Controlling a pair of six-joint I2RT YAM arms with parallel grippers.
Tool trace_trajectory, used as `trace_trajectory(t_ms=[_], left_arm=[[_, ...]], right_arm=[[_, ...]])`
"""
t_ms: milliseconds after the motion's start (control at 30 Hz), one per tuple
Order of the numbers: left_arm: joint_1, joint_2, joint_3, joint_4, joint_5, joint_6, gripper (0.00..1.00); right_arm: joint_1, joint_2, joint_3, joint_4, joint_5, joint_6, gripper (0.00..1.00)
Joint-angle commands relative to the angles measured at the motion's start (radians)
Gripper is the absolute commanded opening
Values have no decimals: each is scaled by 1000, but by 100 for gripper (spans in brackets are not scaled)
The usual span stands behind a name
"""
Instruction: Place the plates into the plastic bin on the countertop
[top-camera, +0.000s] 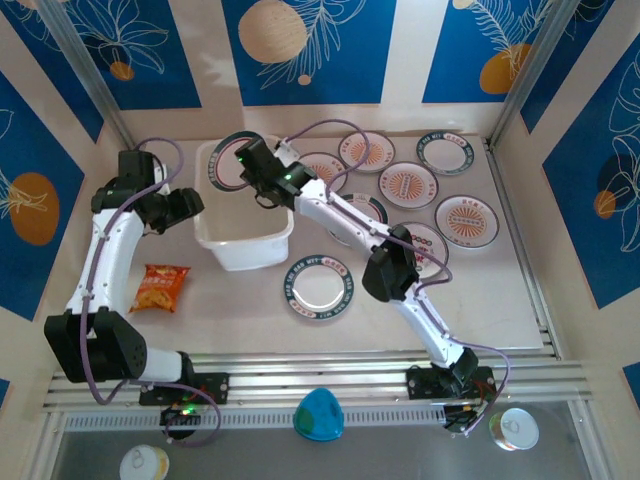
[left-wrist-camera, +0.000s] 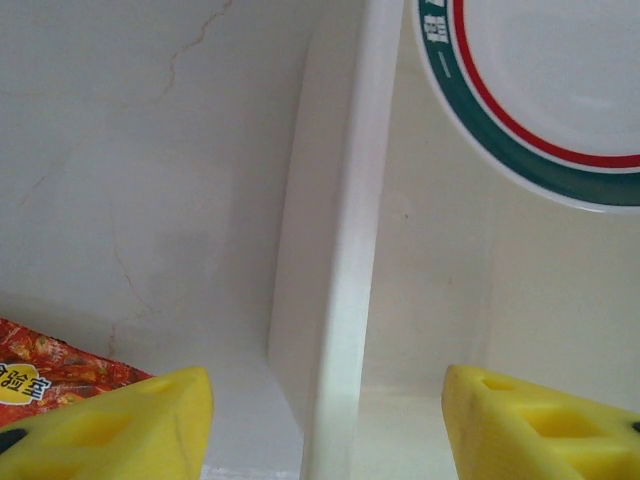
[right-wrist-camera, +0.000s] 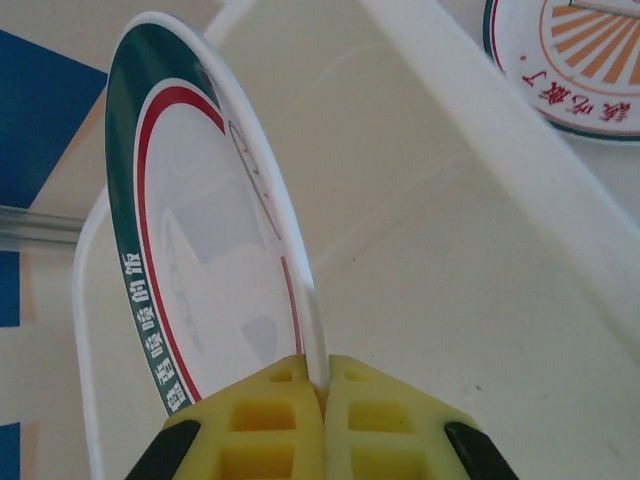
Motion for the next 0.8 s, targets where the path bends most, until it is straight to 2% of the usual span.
trace_trajectory(t_ms=[0, 333, 567, 767], left_arm=[[20, -29, -33, 14, 15, -12, 63], [21, -41, -112, 28, 34, -10, 62], [21, -62, -190, 59, 115, -34, 46], [20, -80, -216, 65, 137, -39, 40]], right_arm=[[21, 31, 47, 44, 132, 80, 0], [49, 99, 103, 55, 193, 125, 0], [57, 155, 136, 68, 218, 158, 0], [59, 208, 174, 84, 209, 108, 0]])
